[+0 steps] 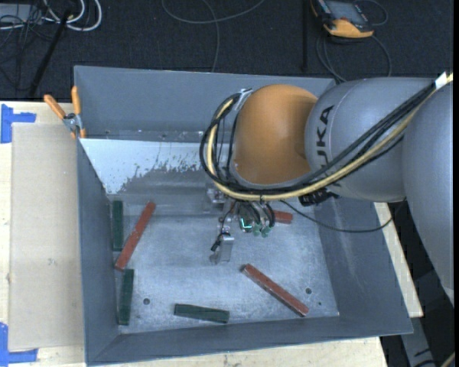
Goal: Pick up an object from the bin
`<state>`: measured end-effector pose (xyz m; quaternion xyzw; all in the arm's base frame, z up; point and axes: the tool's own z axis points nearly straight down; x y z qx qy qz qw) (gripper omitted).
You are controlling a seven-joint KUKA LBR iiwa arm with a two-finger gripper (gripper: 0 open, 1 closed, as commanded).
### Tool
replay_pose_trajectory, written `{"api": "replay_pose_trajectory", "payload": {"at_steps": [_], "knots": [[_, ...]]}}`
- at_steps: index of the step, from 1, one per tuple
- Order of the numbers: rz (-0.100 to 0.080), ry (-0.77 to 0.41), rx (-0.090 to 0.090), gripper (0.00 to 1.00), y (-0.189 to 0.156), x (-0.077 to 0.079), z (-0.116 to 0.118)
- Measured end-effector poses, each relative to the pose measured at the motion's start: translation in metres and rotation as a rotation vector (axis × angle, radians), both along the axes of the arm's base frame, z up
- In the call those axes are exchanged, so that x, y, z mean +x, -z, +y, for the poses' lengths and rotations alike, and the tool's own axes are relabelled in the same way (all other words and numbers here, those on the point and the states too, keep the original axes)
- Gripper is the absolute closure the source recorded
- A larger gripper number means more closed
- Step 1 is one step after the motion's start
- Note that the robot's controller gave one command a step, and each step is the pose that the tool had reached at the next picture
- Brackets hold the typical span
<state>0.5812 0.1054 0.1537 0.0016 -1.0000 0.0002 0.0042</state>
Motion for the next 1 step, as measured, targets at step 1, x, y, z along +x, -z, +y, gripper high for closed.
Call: {"api": "replay_pose_trajectory", "payload": {"at_steps": [1], "knots": [[-0.03,-0.196,0.004,0.0,0.0814,-0.1026,-0.0231]]}}
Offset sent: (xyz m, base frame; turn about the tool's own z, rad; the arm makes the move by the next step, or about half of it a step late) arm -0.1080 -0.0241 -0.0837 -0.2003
